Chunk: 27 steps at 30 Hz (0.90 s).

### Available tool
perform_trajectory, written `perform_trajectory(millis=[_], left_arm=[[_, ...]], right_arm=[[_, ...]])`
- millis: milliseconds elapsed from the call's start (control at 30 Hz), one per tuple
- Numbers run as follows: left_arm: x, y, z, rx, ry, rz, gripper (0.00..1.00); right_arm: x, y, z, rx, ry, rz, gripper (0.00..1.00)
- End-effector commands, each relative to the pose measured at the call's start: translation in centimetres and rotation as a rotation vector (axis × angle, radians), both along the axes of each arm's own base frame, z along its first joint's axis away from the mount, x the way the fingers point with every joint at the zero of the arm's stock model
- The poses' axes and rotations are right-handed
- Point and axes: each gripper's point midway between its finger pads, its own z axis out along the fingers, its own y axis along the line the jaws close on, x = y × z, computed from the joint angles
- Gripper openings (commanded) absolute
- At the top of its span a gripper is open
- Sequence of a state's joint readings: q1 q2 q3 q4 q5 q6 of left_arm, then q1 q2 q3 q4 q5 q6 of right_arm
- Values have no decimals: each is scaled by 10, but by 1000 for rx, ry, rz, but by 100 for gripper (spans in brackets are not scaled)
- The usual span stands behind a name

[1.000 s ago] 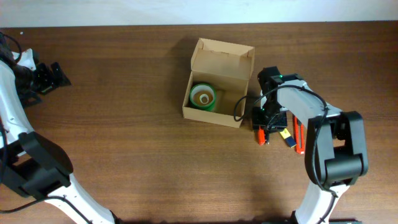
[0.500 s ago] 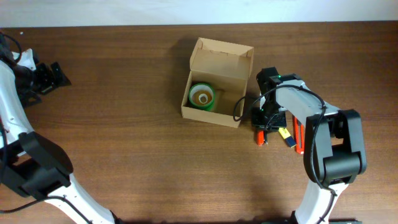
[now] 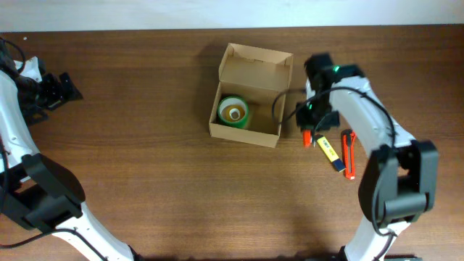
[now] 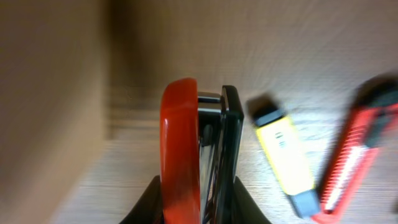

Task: Pack container
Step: 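Lift the red box cutter and carry it over the box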

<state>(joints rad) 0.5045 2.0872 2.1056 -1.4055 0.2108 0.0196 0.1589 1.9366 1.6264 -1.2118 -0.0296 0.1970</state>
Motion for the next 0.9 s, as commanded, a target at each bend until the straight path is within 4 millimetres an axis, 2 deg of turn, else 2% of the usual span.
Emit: perform_trajectory(millis=[0,67,167,267,333,400,533,667,767,867], left_arm=[[-1,-1,1,-3,-8,-18,100],[-1,-1,1,-3,-8,-18,100],[-1,-1,1,-3,-8,-18,100],[-1,-1,1,-3,-8,-18,100],[-1,-1,1,-3,-8,-18,99],[-1,-1,1,-3,-8,-18,100],[-1,-1,1,-3,-8,-18,100],[-1,-1,1,-3,-8,-18,100],[-1,-1,1,-3,-8,-18,99],[-1,-1,1,-3,-8,-18,100]], right_arm=[[20,3,68,-1,-160,35,19],[24,5,95,5,-200,37,18],[29,14,139,24,-283,23,12],[31,31,179,76,-369,-56,11],[31,47,198,112,-417,-70,10],[27,67,208,148,-437,-90,11],[13,105,198,156,-400,-125,6],[6,134,171,107,-339,-153,4],[7,145,148,54,-299,-152,4],[8,147,122,7,-237,-163,4]])
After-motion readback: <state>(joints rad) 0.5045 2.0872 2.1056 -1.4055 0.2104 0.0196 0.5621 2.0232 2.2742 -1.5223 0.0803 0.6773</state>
